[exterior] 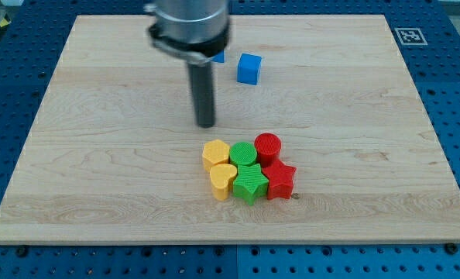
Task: Move your arm to the top right of the blue cube
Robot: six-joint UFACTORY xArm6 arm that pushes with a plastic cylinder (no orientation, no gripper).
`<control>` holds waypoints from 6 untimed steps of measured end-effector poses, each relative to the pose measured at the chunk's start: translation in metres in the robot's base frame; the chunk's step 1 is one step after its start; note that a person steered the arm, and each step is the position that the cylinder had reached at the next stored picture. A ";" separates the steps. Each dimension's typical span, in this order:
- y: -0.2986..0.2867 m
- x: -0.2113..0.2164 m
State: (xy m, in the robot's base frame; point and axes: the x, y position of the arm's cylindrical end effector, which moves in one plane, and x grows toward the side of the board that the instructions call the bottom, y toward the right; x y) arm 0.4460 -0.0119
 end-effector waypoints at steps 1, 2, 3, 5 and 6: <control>0.093 -0.006; 0.155 -0.025; 0.160 -0.080; 0.088 -0.140; 0.056 -0.125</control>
